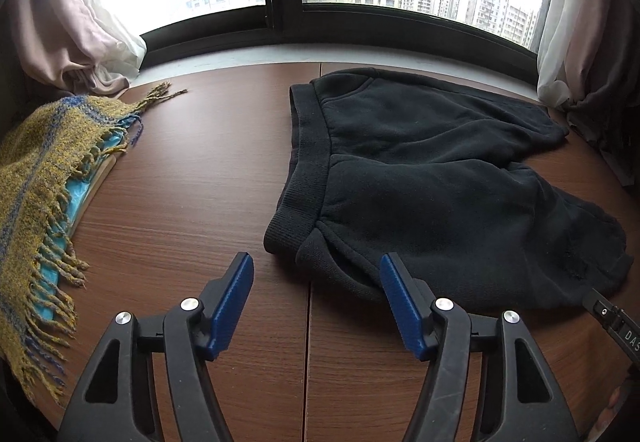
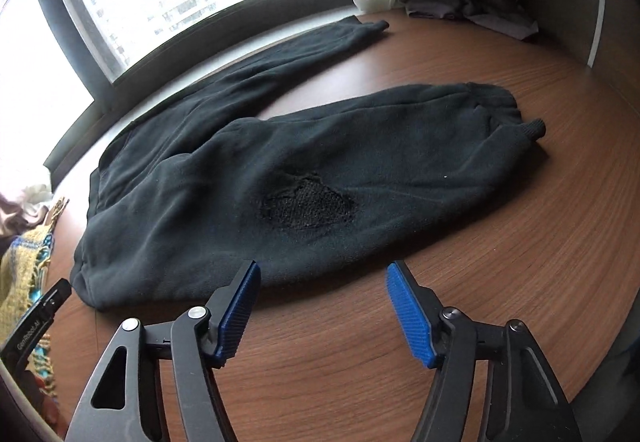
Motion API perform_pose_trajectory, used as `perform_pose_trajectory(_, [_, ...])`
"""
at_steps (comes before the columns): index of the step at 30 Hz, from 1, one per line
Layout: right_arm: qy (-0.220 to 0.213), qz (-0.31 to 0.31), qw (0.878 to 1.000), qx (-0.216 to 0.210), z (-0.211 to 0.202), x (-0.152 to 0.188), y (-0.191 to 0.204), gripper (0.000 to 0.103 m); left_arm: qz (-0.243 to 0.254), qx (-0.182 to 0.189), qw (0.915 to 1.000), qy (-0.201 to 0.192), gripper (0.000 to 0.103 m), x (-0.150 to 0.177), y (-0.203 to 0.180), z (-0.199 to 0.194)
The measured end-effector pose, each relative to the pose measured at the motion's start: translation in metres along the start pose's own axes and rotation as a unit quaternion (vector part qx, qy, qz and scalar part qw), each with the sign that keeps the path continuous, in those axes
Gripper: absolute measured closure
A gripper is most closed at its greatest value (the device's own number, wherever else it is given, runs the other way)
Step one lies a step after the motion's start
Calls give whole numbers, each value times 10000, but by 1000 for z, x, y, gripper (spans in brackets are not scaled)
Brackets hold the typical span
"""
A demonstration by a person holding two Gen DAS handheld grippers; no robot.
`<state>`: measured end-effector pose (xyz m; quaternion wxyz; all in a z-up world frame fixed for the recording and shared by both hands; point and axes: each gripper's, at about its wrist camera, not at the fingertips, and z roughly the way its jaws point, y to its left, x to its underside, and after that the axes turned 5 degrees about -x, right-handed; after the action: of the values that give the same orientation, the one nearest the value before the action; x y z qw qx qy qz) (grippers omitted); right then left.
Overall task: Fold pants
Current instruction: 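Lower the left and right tools onto the sweatpants leg cuffs and close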
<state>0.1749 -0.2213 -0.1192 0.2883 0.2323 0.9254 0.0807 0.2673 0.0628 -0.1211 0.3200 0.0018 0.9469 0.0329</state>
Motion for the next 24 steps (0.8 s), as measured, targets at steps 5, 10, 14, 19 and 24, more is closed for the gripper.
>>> perform_pose_trajectory(5, [97,123,9999,-46,12,-3,-3,45,2,14,9999,158,43,-1,-4,12])
perform_pose_trajectory(10, [231,286,9993,-3,22,-5,-5,48,23,-16,9996,292,47,0,-6,22])
perform_pose_trajectory(14, [180,310,9994,25,26,-8,-3,48,-33,31,9995,324,47,0,-4,28])
perform_pose_trajectory(19, [134,363,9992,60,29,-12,-2,53,-20,210,9989,410,54,-2,-6,35])
perform_pose_trajectory(24, [89,406,9990,157,31,-16,-2,69,-40,314,9984,468,55,-2,-8,41])
